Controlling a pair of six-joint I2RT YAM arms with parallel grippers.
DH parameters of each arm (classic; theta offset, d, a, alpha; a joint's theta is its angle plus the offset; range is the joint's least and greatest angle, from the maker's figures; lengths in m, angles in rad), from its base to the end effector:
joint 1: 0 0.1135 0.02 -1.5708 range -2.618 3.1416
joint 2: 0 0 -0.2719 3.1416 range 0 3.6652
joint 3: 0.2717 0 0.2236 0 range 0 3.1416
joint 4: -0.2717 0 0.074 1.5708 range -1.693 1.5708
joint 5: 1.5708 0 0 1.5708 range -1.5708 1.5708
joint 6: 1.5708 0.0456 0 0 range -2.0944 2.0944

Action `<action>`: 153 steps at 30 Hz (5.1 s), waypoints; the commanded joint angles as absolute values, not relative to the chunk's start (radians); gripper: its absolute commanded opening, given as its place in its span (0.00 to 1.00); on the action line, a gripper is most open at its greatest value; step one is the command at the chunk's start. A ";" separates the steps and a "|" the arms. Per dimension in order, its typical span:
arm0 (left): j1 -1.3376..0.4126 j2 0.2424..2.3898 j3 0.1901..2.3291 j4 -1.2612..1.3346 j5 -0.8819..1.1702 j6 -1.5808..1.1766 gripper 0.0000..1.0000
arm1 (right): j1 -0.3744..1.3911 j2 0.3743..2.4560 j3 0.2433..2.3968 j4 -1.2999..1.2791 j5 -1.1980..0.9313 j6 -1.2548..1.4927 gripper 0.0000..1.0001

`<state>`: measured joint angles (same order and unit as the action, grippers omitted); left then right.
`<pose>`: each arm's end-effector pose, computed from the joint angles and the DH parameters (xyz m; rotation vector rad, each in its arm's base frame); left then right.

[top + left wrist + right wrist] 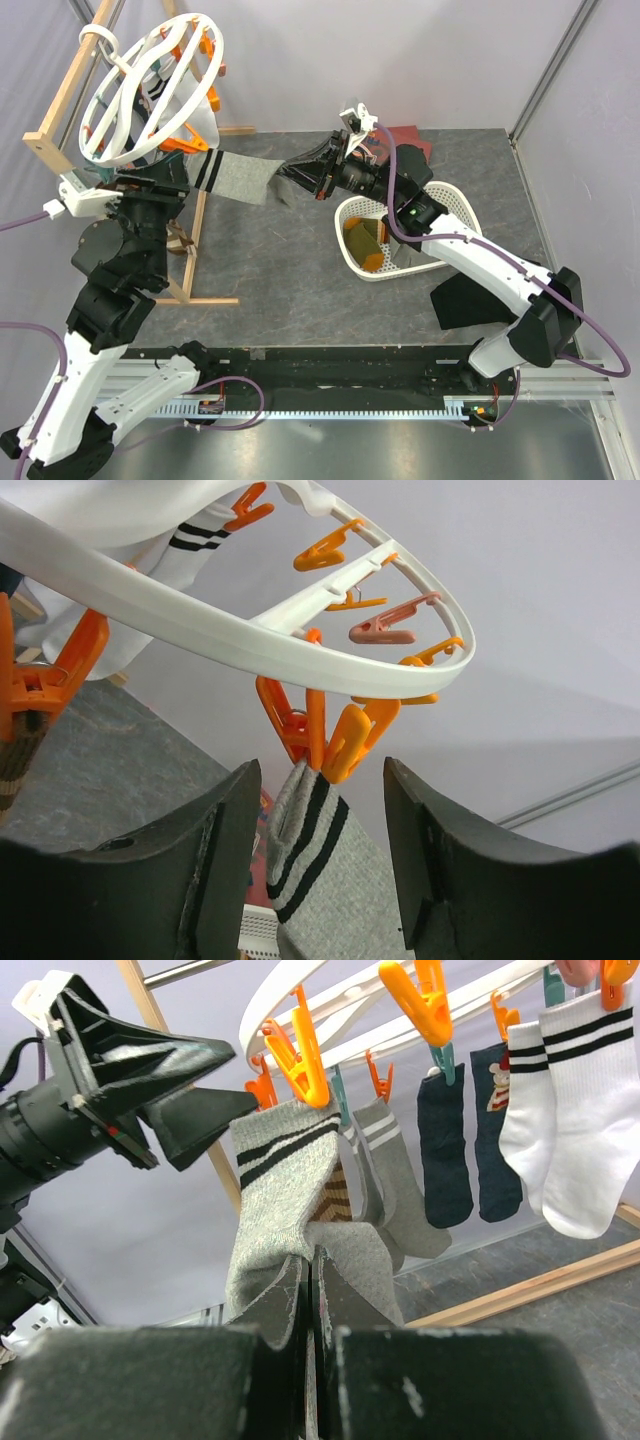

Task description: Remove the socks clipped to the hanger

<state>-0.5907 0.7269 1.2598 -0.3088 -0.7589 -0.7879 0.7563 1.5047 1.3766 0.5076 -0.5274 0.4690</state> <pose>0.0808 -0.0164 0.4791 -0.7667 1.2171 -0.6299 0.2233 0.2422 0.4588 -0.6833 1.1859 1.3596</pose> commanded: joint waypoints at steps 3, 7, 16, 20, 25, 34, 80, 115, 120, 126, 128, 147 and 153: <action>-0.592 0.765 1.267 -0.298 -0.833 -0.850 0.59 | 0.756 1.450 1.370 0.554 -0.552 0.477 0.00; -0.591 0.781 1.270 -0.299 -0.859 -0.857 0.56 | 0.756 1.451 1.374 0.555 -0.552 0.483 0.00; -0.592 0.785 1.266 -0.264 -0.922 -0.832 0.51 | 0.756 1.457 1.371 0.561 -0.552 0.494 0.00; -0.591 0.801 1.259 -0.217 -0.930 -0.792 0.52 | 0.759 1.456 1.359 0.569 -0.554 0.497 0.00; -0.591 0.824 1.261 -0.170 -0.923 -0.761 0.52 | 0.759 1.454 1.355 0.569 -0.554 0.503 0.00; -0.591 0.854 1.253 -0.132 -0.943 -0.756 0.49 | 0.759 1.433 1.336 0.574 -0.551 0.503 0.00; -0.592 0.778 1.213 -0.143 -0.738 -0.540 0.38 | 0.638 1.195 1.037 -0.224 0.489 0.239 0.12; -0.591 0.594 1.319 -0.373 -0.216 -0.351 0.81 | 1.155 1.856 1.525 0.667 0.021 0.167 0.73; -0.591 0.539 1.315 -0.388 -0.241 -0.321 0.81 | 1.181 2.006 1.663 0.672 0.116 0.123 0.73; -0.591 0.483 1.309 -0.436 -0.302 -0.285 0.82 | 1.181 2.114 1.770 0.646 0.117 0.110 0.61; -0.591 0.462 1.289 -0.451 -0.331 -0.279 0.82 | 1.181 2.121 1.773 0.646 0.117 0.112 0.32; -0.591 0.328 1.013 -0.532 -0.385 -0.334 0.81 | 1.079 1.752 1.502 0.601 0.051 0.179 0.00; -0.591 0.376 0.947 -0.503 -0.345 -0.321 0.82 | 1.025 1.715 1.508 0.551 0.012 0.235 0.00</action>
<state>-0.5907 0.3382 0.9699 -0.5442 -0.3771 -0.3241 1.0534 1.7550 1.5169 0.5762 0.0574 0.1860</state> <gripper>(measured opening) 0.812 0.010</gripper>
